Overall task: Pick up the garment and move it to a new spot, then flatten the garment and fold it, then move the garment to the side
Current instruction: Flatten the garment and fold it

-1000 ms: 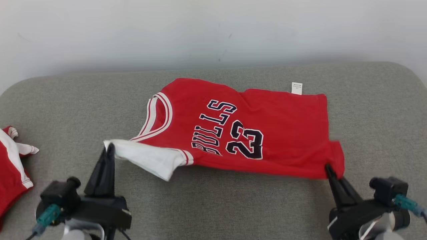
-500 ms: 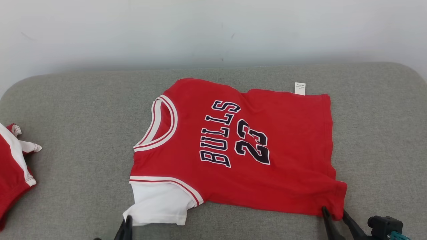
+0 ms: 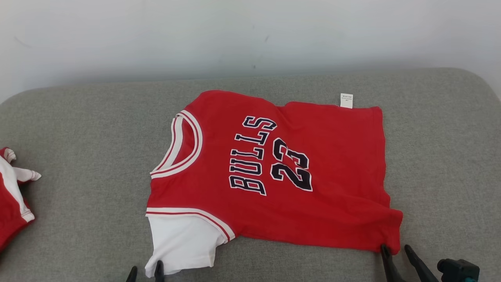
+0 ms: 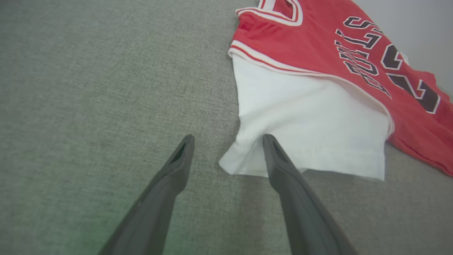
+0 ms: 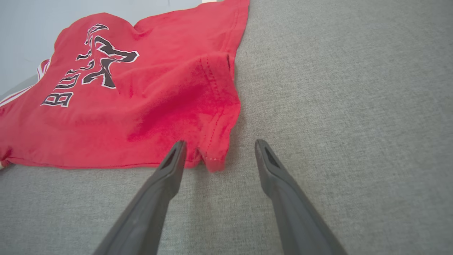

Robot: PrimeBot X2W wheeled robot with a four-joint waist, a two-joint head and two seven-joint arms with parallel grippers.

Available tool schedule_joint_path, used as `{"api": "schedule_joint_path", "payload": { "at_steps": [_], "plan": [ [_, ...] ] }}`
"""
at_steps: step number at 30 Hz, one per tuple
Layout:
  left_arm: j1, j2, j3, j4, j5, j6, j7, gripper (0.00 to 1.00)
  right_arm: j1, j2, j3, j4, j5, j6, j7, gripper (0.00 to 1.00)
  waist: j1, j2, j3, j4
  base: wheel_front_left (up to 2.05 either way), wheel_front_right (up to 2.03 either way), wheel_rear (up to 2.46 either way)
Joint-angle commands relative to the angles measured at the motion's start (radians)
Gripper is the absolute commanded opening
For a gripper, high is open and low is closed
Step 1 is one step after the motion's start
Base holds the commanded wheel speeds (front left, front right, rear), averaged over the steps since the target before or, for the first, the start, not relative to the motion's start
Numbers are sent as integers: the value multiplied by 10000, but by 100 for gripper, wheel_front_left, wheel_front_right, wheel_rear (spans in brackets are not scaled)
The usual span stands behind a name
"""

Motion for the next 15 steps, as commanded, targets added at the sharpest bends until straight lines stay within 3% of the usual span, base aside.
{"api": "schedule_joint_path", "payload": {
  "at_steps": [1,10,11,12,13,15],
  "plan": [
    [-134,-12,-14,82,-71,13,-33,100,98,42,50,-111,1,-24,-24,100,0,0,40,-19,0,0,0],
    [-359,-14,-248,651,-356,15,-30,100,150,55,141,-480,-24,-24,113,100,0,0,21,10,0,0,0],
    [-365,-34,-318,764,-498,15,-30,100,167,58,169,-499,-16,-24,146,96,0,0,6,17,0,0,0],
    [-407,-49,-411,819,-582,15,-23,37,190,44,214,-521,-10,-24,188,25,0,0,-12,20,0,0,0],
    [-452,-50,-564,819,-632,13,-23,4,205,17,243,-562,-21,-24,196,0,0,0,-19,28,0,0,0],
    [-459,-18,-790,777,-778,13,-23,0,237,-6,239,-681,-26,-24,55,0,0,0,-30,47,0,0,0]
  ]
}}
